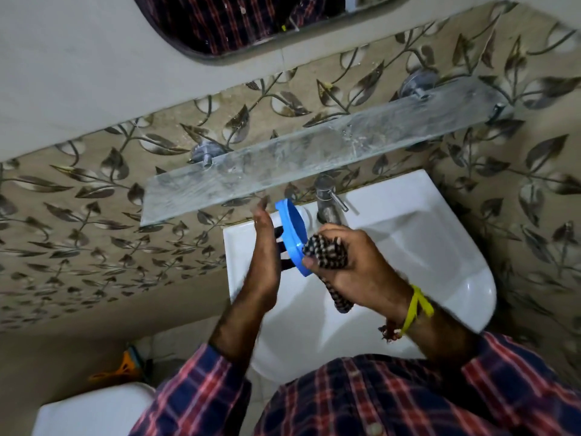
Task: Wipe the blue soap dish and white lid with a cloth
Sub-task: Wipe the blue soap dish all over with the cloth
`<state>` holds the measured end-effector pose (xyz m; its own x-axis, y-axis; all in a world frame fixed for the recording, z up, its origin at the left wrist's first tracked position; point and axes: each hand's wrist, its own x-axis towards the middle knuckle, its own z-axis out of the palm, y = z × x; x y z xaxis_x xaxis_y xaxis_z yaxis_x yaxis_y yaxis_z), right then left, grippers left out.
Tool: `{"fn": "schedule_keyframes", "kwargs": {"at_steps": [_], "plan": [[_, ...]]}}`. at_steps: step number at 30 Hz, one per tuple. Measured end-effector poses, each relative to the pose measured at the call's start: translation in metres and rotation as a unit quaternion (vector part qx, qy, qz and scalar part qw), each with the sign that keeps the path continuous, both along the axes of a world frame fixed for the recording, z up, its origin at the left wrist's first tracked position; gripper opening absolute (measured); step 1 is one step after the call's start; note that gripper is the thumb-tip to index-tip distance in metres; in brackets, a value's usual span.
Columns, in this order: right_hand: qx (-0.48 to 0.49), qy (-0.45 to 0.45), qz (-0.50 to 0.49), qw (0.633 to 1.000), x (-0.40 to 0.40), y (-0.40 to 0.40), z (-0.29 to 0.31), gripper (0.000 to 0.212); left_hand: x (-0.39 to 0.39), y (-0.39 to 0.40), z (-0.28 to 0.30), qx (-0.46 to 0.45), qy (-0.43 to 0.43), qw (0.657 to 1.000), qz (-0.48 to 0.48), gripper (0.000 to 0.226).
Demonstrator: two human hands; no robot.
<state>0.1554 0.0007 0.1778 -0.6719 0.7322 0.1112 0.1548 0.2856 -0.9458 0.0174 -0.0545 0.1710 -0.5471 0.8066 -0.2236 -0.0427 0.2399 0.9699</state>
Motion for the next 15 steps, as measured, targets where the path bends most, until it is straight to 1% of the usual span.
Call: {"fn": "schedule_keyframes", "kwargs": {"at_steps": [1,2,3,4,5,6,8,10,11,13,15], "plan": [[-0.071,0.018,-0.008,0.997,0.001,0.004,0.004,0.012,0.0,-0.01,-0.012,0.049,0.111,0.993,-0.011,0.055],[-0.14,0.036,-0.01,0.989,0.003,0.008,0.007,0.013,0.0,-0.02,-0.027,0.08,0.24,0.966,-0.053,0.064],[-0.199,0.051,-0.004,0.979,0.005,0.011,0.01,0.011,0.0,-0.028,-0.042,0.106,0.35,0.925,-0.099,0.073],[-0.249,0.065,0.009,0.966,0.006,0.013,0.012,0.011,0.0,-0.034,-0.053,0.134,0.436,0.881,-0.124,0.079],[-0.293,0.079,0.024,0.952,0.005,0.015,0.014,0.013,0.001,-0.035,-0.056,0.161,0.476,0.854,-0.133,0.08],[-0.335,0.093,0.039,0.937,0.004,0.015,0.017,0.014,0.002,-0.032,-0.05,0.184,0.484,0.846,-0.125,0.079],[-0.404,0.134,0.059,0.903,0.0,0.015,0.023,0.008,0.0,-0.021,-0.042,0.224,0.476,0.844,-0.103,0.072],[-0.438,0.161,0.06,0.882,-0.003,0.014,0.027,0.013,0.0,-0.014,-0.036,0.249,0.473,0.839,-0.099,0.071],[-0.445,0.168,0.057,0.878,-0.005,0.014,0.028,0.019,0.001,-0.013,-0.037,0.25,0.459,0.846,-0.099,0.072],[-0.455,0.176,0.036,0.872,-0.009,0.01,0.025,0.031,0.003,-0.012,-0.045,0.228,0.389,0.887,-0.098,0.073],[-0.462,0.172,-0.003,0.87,-0.011,0.003,0.021,0.036,0.006,-0.01,-0.051,0.21,0.256,0.939,-0.096,0.073]]}}
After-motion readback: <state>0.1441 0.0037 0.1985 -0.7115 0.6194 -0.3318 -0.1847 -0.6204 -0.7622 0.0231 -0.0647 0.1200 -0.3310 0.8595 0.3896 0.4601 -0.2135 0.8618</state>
